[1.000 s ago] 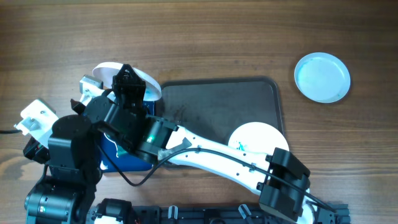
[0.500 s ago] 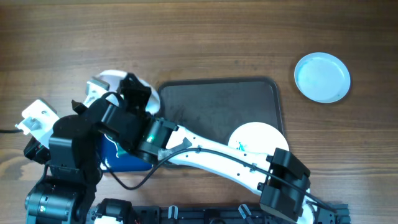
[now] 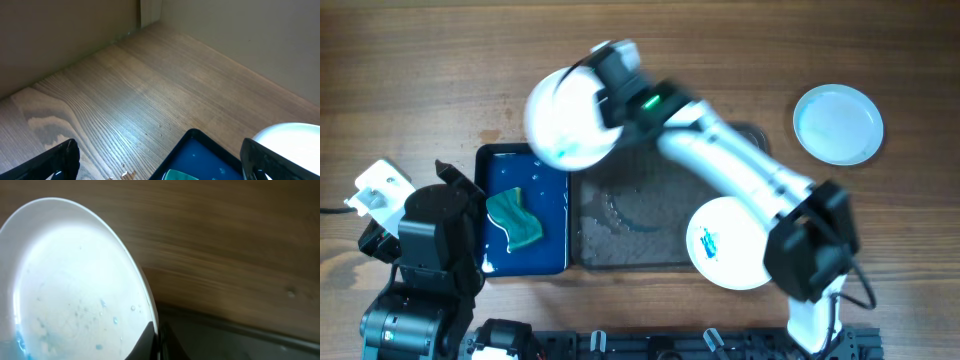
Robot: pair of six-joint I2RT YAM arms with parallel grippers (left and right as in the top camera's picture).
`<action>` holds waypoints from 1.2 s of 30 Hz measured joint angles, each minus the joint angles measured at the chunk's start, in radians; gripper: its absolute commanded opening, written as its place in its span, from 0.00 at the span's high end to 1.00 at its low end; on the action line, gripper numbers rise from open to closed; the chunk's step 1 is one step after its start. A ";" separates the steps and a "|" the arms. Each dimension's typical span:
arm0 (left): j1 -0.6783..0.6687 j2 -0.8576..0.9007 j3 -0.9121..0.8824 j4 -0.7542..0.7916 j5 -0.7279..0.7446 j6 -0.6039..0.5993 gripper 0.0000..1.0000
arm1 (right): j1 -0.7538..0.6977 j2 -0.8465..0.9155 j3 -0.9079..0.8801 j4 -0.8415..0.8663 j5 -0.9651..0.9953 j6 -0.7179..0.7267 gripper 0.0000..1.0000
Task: Clean dirty plates on tray and stack at the side
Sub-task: 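Carry the plate right and set it on the first cleaned plate, then move the right gripper to the blue-smeared plate's rim on the grey tray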
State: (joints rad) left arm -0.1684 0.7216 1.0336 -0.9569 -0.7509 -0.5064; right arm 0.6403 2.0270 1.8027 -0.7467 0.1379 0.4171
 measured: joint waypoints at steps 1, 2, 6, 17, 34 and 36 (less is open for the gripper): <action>0.000 0.000 0.000 0.000 0.000 0.000 0.00 | -0.087 -0.001 0.000 -0.026 -0.048 0.039 0.96; 0.000 0.000 0.000 0.000 0.000 0.000 0.00 | -0.145 -0.002 0.000 -0.045 -0.074 0.061 0.96; 0.000 0.000 0.000 0.000 0.000 0.000 0.00 | -0.426 -0.003 0.000 -0.147 -0.179 0.142 0.96; 0.000 0.000 0.000 0.000 0.000 0.000 0.00 | -0.932 -0.020 -0.139 -0.261 -0.235 0.174 0.96; 0.000 0.000 0.000 0.000 0.000 0.000 0.00 | -1.178 -0.023 -0.317 -0.163 -0.249 0.119 0.63; 0.000 0.000 0.000 0.000 0.000 0.000 0.00 | -1.169 -0.023 -0.317 -0.157 -0.264 0.099 0.65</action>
State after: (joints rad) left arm -0.1684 0.7216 1.0336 -0.9569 -0.7509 -0.5064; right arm -0.5285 2.0045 1.4853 -0.9039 -0.1261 0.5163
